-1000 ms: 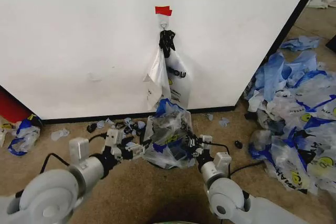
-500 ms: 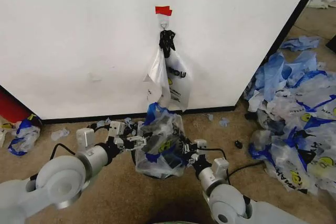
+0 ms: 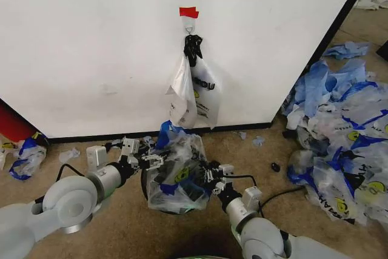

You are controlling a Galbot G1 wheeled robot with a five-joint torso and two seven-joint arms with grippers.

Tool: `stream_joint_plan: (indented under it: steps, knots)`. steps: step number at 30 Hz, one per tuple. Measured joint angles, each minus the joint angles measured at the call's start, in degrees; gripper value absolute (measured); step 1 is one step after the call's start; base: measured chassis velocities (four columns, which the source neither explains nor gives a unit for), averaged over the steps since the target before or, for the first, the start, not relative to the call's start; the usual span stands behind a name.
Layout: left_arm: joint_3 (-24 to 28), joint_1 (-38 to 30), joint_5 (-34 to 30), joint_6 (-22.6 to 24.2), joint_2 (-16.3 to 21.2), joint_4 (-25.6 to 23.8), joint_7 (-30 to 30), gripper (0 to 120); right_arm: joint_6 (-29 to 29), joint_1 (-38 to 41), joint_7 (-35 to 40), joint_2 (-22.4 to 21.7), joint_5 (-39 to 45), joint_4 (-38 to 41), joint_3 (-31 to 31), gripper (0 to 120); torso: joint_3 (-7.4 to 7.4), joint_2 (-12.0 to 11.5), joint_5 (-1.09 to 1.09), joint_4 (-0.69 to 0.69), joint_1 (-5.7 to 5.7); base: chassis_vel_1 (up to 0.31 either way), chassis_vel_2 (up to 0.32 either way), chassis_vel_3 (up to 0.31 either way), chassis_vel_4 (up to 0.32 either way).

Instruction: Pick up the garbage bag from the wall and place it over the trash bin.

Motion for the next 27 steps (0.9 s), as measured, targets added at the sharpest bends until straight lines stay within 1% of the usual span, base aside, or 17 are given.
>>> stream_joint_plan:
  steps: [5,9,10,13,14,15,16,18,21,23,24,25,26,27]
  knots:
    - [-0.5,0.8,0.4,-0.3,0.4,-0.2,0.0,99,0.0,-0.4,0.0,0.0,-0.1,0.3,0.3,1,0.00,0.0,0.00,0.00,0.00,0.000,0.000,0.000,0.000]
    - [-0.7,0.9,0.5,-0.6,0.4,-0.4,0.0,92,0.0,-0.8,0.1,0.2,-0.4,0.3,0.8,1,0.00,0.0,0.00,0.00,0.00,0.000,0.000,0.000,0.000]
    - [-0.7,0.9,0.5,-0.6,0.4,-0.4,0.0,92,0.0,-0.8,0.1,0.2,-0.4,0.3,0.8,1,0.00,0.0,0.00,0.00,0.00,0.000,0.000,0.000,0.000]
    - [-0.8,1.0,0.7,-0.8,0.4,-0.4,0.0,81,0.0,-1.2,0.2,0.2,-0.6,0.3,1.2,1,0.00,0.0,0.00,0.00,0.00,0.000,0.000,0.000,0.000]
    - [-0.8,1.0,0.7,-0.9,0.4,-0.5,0.0,74,0.0,-1.4,0.2,0.3,-0.7,0.3,1.4,1,0.00,0.0,0.00,0.00,0.00,0.000,0.000,0.000,0.000]
    - [-0.8,1.1,0.8,-0.9,0.3,-0.5,0.0,73,0.0,-1.5,0.2,0.3,-0.7,0.3,1.5,1,0.00,0.0,0.00,0.00,0.00,0.000,0.000,0.000,0.000]
    - [-0.8,1.3,1.0,-1.0,0.2,-0.5,0.0,66,0.0,-1.6,0.2,0.4,-0.7,0.3,1.7,1,0.00,0.0,0.00,0.00,0.00,0.000,0.000,0.000,0.000]
    - [-0.9,1.5,1.1,-1.0,0.2,-0.5,0.0,65,0.0,-1.6,0.2,0.4,-0.8,0.3,1.8,1,0.00,0.0,0.00,0.00,0.00,0.000,0.000,0.000,0.000]
    - [-1.2,2.1,1.4,-1.1,0.1,-0.6,0.0,49,0.0,-1.9,0.2,0.5,-1.0,0.3,2.0,1,0.00,0.0,0.00,0.00,0.00,0.000,0.000,0.000,0.000]
    - [-1.3,2.3,1.5,-1.2,0.1,-0.6,0.0,43,0.0,-2.1,0.2,0.5,-1.1,0.3,2.2,1,0.00,0.0,0.00,0.00,0.00,0.000,0.000,0.000,0.000]
    - [-1.3,2.3,1.5,-1.2,0.1,-0.6,0.0,43,0.0,-2.1,0.2,0.5,-1.1,0.3,2.2,1,0.00,0.0,0.00,0.00,0.00,0.000,0.000,0.000,0.000]
    - [-1.3,2.3,1.5,-1.3,0.1,-0.6,0.0,37,0.0,-2.2,0.2,0.5,-1.2,0.3,2.3,1,0.00,0.0,0.00,0.00,0.00,0.000,0.000,0.000,0.000]
    - [-1.3,2.3,1.5,-1.3,0.1,-0.6,-0.1,36,0.0,-2.2,0.2,0.5,-1.2,0.3,2.3,1,0.00,0.0,0.00,0.00,0.00,0.000,0.000,0.000,0.000]
    - [-1.4,2.3,1.6,-1.4,0.1,-0.6,-0.1,29,0.0,-2.2,0.2,0.6,-1.2,0.2,2.3,1,0.00,0.0,0.00,0.00,0.00,0.000,0.000,0.000,0.000]
